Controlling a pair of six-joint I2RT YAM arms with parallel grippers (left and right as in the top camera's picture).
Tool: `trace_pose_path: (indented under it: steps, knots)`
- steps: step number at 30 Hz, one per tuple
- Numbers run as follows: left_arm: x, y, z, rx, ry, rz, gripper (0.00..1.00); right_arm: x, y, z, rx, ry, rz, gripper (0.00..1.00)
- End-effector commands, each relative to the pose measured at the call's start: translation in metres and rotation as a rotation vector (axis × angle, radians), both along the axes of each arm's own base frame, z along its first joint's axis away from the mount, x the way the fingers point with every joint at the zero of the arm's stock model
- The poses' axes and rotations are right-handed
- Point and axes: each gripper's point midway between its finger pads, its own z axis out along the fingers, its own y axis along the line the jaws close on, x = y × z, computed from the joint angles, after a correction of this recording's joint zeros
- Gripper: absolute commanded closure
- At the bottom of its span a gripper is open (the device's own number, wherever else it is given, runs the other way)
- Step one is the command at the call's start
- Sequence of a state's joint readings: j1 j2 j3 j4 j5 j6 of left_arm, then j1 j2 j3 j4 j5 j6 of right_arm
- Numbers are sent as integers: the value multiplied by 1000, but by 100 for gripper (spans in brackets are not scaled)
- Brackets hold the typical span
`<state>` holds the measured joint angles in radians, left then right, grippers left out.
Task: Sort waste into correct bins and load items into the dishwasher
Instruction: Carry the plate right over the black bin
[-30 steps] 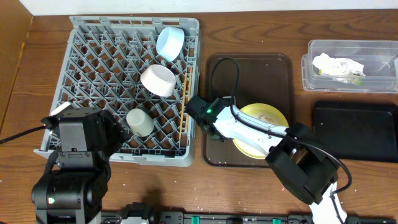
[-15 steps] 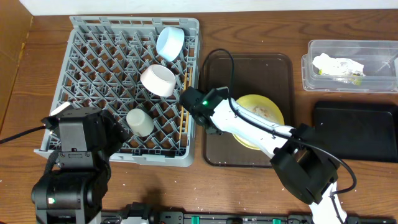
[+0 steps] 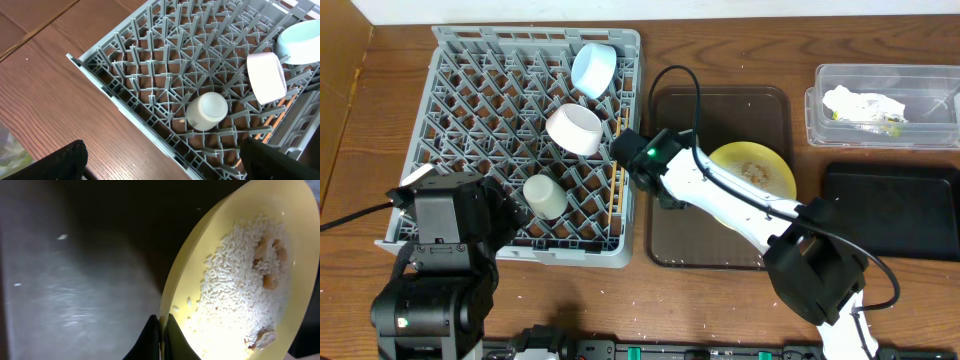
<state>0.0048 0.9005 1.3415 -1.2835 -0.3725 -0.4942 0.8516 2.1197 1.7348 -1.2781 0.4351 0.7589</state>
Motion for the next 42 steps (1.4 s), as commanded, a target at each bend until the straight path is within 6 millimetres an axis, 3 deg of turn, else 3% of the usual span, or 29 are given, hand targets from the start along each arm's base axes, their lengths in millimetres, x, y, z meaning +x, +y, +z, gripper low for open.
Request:
trace_pose_path:
  steps: [1, 11, 21, 33, 42]
  knots:
    - [-1, 2, 3, 7, -7, 10, 2, 17, -13, 19, -26, -80, -58, 99]
    - [-1, 2, 3, 7, -7, 10, 2, 43, -51, 58, -15, -134, -247, 99]
    - [-1, 2, 3, 7, -7, 10, 2, 75, -126, 84, 50, -208, -587, 99]
    - [-1, 2, 3, 7, -7, 10, 2, 86, -226, 77, 190, -96, -892, 98]
    - [-1, 2, 3, 7, -7, 10, 2, 90, -282, 69, 450, 22, -1006, 99]
